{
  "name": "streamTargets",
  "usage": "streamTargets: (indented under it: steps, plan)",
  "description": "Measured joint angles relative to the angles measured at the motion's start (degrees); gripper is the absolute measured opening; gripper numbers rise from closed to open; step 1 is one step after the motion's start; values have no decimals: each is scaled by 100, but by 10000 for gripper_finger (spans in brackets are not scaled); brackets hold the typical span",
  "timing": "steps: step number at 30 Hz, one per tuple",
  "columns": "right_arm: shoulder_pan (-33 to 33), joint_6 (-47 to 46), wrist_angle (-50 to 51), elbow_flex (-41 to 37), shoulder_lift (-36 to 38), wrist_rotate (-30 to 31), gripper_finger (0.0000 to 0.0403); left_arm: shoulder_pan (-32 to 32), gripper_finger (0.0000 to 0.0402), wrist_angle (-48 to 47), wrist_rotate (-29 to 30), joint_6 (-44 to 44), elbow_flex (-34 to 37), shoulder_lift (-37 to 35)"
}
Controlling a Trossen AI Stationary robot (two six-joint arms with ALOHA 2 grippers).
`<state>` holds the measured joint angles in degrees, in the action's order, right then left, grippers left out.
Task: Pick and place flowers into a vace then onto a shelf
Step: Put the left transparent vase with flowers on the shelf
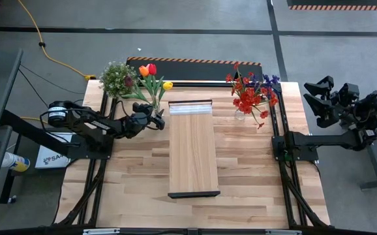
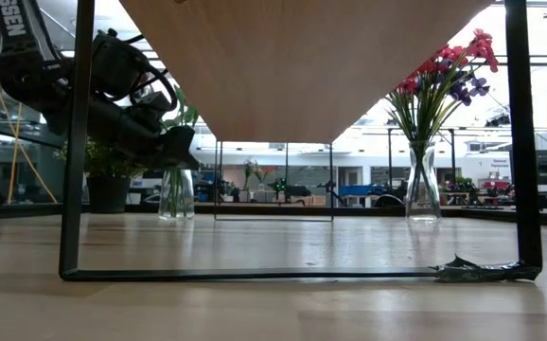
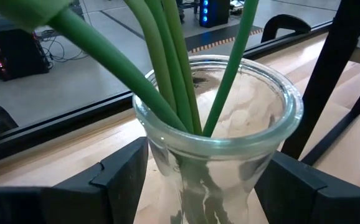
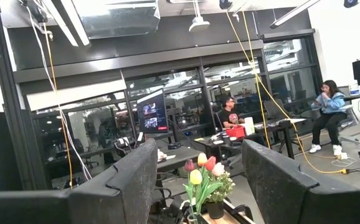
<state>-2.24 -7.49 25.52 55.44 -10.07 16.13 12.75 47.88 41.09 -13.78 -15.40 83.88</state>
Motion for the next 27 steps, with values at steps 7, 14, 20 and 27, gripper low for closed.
streamTargets:
  steps: [7, 14, 20, 27]
  plan:
    - [0, -5, 0, 0, 0, 0, 222, 0, 298, 0, 1, 0, 0, 0]
    - [1, -9, 0, 0, 0, -1, 222, 0, 278, 1, 97, -4, 0, -2]
    - [1, -18, 0, 0, 0, -1, 222, -2, 208, 27, 200, -58, -2, -2]
    - [0, -17, 0, 0, 0, 1, 222, -2, 203, 78, 207, -131, -2, -2]
